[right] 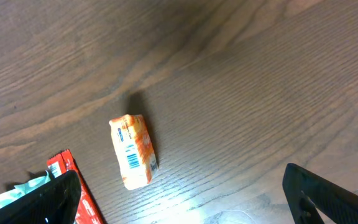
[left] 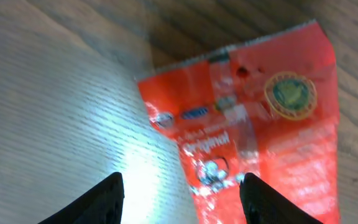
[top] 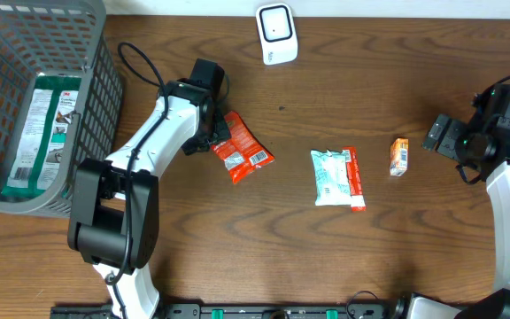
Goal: Scan the item barcode
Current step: 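Slide the red snack bag right beside the wipes packet with left gripper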
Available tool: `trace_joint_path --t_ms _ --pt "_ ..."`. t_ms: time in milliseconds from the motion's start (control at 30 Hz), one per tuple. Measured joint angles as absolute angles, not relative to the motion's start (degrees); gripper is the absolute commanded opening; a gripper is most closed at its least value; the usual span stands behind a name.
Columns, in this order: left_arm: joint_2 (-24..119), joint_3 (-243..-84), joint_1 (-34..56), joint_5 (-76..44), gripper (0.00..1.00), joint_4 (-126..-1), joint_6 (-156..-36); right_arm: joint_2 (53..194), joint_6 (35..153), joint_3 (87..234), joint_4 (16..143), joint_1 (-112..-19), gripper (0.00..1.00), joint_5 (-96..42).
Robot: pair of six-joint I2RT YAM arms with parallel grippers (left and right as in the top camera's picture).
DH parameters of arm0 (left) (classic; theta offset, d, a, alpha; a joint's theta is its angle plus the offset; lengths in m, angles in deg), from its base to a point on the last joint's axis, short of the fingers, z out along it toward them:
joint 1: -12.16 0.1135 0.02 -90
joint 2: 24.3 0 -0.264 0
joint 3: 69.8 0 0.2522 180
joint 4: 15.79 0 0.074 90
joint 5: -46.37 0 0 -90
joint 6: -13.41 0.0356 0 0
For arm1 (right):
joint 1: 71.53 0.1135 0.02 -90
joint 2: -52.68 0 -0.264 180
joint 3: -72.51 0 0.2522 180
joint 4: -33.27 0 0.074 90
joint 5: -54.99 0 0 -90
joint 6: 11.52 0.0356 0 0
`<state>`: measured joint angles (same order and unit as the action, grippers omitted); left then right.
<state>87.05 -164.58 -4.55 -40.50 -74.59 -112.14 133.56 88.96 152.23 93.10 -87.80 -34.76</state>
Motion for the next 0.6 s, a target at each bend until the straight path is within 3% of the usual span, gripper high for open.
trace_joint_path --t_ms 367,600 --pt "87.05 -157.58 -4.55 -35.49 0.62 -64.34 -116.38 133.56 88.96 152.23 93.1 -87.8 0.99 -34.76" --pt "87.05 -156.01 -4.63 -33.81 0.5 -62.11 -117.26 133.56 88.96 152.23 93.1 -87.8 0.99 -34.76"
